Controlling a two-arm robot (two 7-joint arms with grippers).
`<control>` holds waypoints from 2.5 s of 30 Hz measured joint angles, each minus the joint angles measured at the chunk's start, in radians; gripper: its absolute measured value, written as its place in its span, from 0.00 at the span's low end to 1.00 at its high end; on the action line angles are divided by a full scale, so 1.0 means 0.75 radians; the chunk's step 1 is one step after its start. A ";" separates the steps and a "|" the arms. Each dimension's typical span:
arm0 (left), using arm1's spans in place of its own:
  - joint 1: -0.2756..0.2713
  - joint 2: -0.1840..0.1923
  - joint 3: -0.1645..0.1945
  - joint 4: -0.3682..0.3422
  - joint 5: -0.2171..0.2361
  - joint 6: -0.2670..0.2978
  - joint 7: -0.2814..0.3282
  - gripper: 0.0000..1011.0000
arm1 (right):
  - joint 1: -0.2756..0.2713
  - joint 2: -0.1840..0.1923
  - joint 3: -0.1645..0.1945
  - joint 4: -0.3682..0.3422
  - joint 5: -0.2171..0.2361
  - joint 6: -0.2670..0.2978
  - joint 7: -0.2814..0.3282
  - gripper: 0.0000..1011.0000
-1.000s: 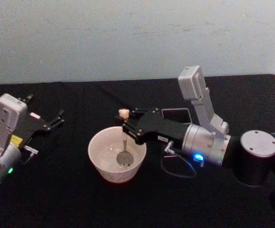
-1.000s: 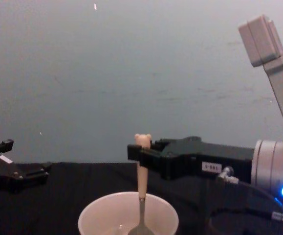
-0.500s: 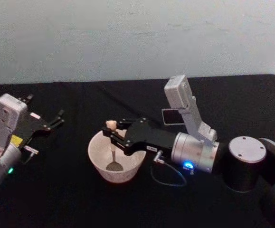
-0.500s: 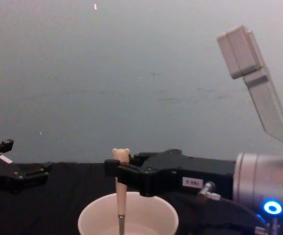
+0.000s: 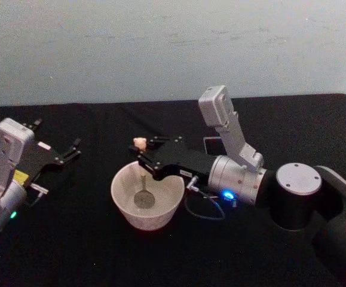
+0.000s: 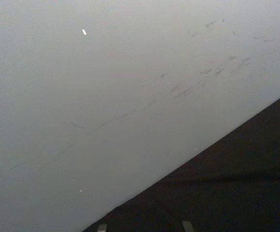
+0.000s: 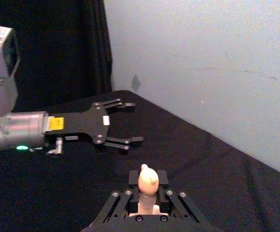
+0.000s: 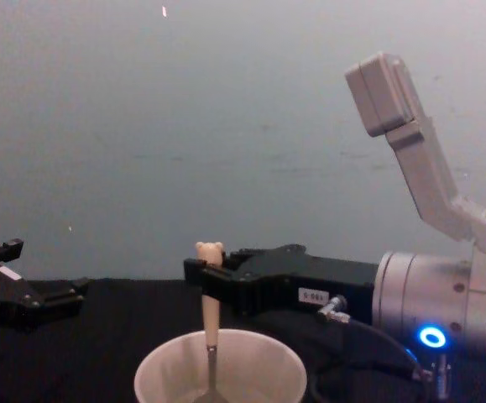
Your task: Pick up the stirring spoon with one hand, stir inside the cup, then place it back in its original position.
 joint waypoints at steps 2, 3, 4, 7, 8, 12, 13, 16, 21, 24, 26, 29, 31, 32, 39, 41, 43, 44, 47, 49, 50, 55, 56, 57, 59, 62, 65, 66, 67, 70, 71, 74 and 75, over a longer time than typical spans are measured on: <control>0.000 0.000 0.000 0.000 0.000 0.000 0.000 0.99 | 0.001 -0.001 0.007 0.005 -0.003 -0.002 -0.006 0.21; 0.000 0.000 0.000 0.000 0.000 0.000 0.000 0.99 | 0.002 -0.001 0.010 0.007 -0.005 -0.002 -0.008 0.21; 0.000 0.000 0.000 0.000 0.000 0.000 0.000 0.99 | 0.002 -0.002 0.017 0.008 -0.007 -0.002 -0.011 0.21; 0.000 0.000 0.000 0.000 0.000 0.000 0.000 0.99 | -0.002 0.003 0.035 0.000 -0.008 -0.001 -0.017 0.21; 0.000 0.000 0.000 0.000 0.000 0.000 0.000 0.99 | -0.003 0.004 0.037 -0.003 -0.007 0.000 -0.017 0.21; 0.000 0.000 0.000 0.000 0.000 0.000 0.000 0.99 | -0.018 0.019 0.057 -0.032 0.004 0.011 -0.018 0.21; 0.000 0.000 0.000 0.000 0.000 0.000 0.000 0.99 | -0.027 0.026 0.064 -0.048 0.012 0.017 -0.017 0.21; 0.000 0.000 0.000 0.000 0.000 0.000 0.000 0.99 | -0.042 0.037 0.078 -0.078 0.031 0.027 -0.016 0.21; 0.000 0.000 0.000 0.000 0.000 0.000 0.000 0.99 | -0.058 0.046 0.095 -0.111 0.064 0.045 -0.016 0.21; 0.000 0.000 0.000 0.000 0.000 0.000 0.000 0.99 | -0.062 0.048 0.100 -0.121 0.074 0.052 -0.018 0.21; 0.000 0.000 0.000 0.000 0.000 0.000 0.000 0.99 | -0.066 0.050 0.105 -0.131 0.089 0.060 -0.022 0.21; 0.000 0.000 0.000 0.000 0.000 0.000 0.000 0.99 | -0.071 0.052 0.113 -0.143 0.106 0.069 -0.030 0.21; 0.000 0.000 0.000 0.000 0.000 0.000 0.000 0.99 | -0.077 0.054 0.125 -0.157 0.126 0.078 -0.040 0.21; 0.000 0.000 0.000 0.000 0.000 0.000 0.000 0.99 | -0.081 0.055 0.136 -0.169 0.141 0.083 -0.049 0.21; 0.000 0.000 0.000 0.000 0.000 0.000 0.000 0.99 | -0.100 0.060 0.181 -0.220 0.210 0.107 -0.093 0.21; 0.000 0.000 0.000 0.000 0.000 0.000 0.000 0.99 | -0.108 0.066 0.198 -0.240 0.235 0.113 -0.113 0.21; 0.000 0.000 0.000 0.000 0.000 0.000 0.000 0.99 | -0.117 0.074 0.217 -0.266 0.260 0.118 -0.133 0.21; 0.000 0.000 0.000 0.000 0.000 0.000 0.000 0.99 | -0.120 0.076 0.223 -0.274 0.268 0.120 -0.139 0.21; 0.000 0.000 0.000 0.000 0.000 0.000 0.000 0.99 | -0.139 0.092 0.254 -0.314 0.303 0.123 -0.175 0.21; 0.000 0.000 0.000 0.000 0.000 0.000 0.000 0.99 | -0.150 0.102 0.269 -0.332 0.317 0.123 -0.189 0.21; 0.000 0.000 0.000 0.000 0.000 0.000 0.000 0.99 | -0.155 0.107 0.276 -0.341 0.324 0.122 -0.196 0.21; 0.000 0.000 0.000 0.000 0.000 0.000 0.000 0.99 | -0.192 0.141 0.326 -0.397 0.358 0.106 -0.238 0.21; 0.000 0.000 0.000 0.000 0.000 0.000 0.000 0.99 | -0.197 0.145 0.334 -0.404 0.362 0.102 -0.245 0.21; 0.000 0.000 0.000 0.000 0.000 0.000 0.000 0.99 | -0.207 0.153 0.350 -0.419 0.370 0.093 -0.258 0.21; 0.000 0.000 0.000 0.000 0.000 0.000 0.000 0.99 | -0.218 0.160 0.363 -0.431 0.377 0.085 -0.271 0.21; 0.000 0.000 0.000 0.000 0.000 0.000 0.000 0.99 | -0.239 0.172 0.389 -0.453 0.389 0.074 -0.293 0.21; 0.000 0.000 0.000 0.000 0.000 0.000 0.000 0.99 | -0.256 0.184 0.409 -0.467 0.396 0.066 -0.308 0.21; 0.000 0.000 0.000 0.000 0.000 0.000 0.000 0.99 | -0.259 0.187 0.412 -0.469 0.397 0.063 -0.310 0.21; 0.000 0.000 0.000 0.000 0.000 0.000 0.000 0.99 | -0.262 0.190 0.415 -0.471 0.397 0.060 -0.311 0.21; 0.000 0.000 0.000 0.000 0.000 0.000 0.000 0.99 | -0.276 0.203 0.425 -0.471 0.397 0.051 -0.315 0.21; 0.000 0.000 0.000 0.000 0.000 0.000 0.000 0.99 | -0.279 0.205 0.427 -0.471 0.396 0.050 -0.316 0.21; 0.000 0.000 0.000 0.000 0.000 0.000 0.000 0.99 | -0.284 0.209 0.429 -0.468 0.395 0.049 -0.319 0.21; 0.000 0.000 0.000 0.000 0.000 0.000 0.000 0.99 | -0.286 0.211 0.429 -0.465 0.393 0.049 -0.320 0.21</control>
